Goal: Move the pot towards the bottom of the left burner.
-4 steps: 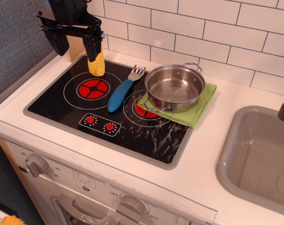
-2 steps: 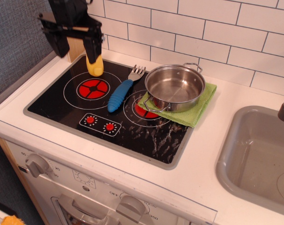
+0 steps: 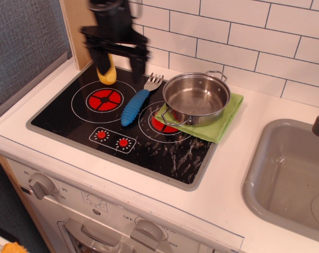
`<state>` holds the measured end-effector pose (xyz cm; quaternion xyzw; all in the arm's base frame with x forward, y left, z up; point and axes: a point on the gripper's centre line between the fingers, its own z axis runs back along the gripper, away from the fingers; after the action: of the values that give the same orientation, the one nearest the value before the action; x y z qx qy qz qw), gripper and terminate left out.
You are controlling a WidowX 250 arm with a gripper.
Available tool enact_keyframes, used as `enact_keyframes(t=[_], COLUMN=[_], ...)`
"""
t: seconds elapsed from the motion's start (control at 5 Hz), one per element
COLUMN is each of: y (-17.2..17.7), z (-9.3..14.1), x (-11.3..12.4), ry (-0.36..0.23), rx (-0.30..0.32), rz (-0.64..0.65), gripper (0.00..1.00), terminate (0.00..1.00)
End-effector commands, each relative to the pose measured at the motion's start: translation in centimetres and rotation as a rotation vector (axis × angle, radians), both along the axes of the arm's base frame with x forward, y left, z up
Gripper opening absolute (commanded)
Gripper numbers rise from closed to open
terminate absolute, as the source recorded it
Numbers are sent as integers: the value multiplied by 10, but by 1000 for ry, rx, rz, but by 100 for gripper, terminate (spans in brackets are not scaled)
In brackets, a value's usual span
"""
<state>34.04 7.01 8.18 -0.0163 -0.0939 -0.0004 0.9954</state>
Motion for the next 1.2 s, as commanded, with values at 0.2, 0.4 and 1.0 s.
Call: enact_keyframes(t=[0.2, 0.4, 1.0], y=[-46, -42, -37], z=[-37, -49, 27], x=[48, 45, 36], ry=[74, 104, -81], rx=[12, 30, -36], rz=[-44, -41, -15], gripper=[100, 0, 0], terminate=[0, 0, 0])
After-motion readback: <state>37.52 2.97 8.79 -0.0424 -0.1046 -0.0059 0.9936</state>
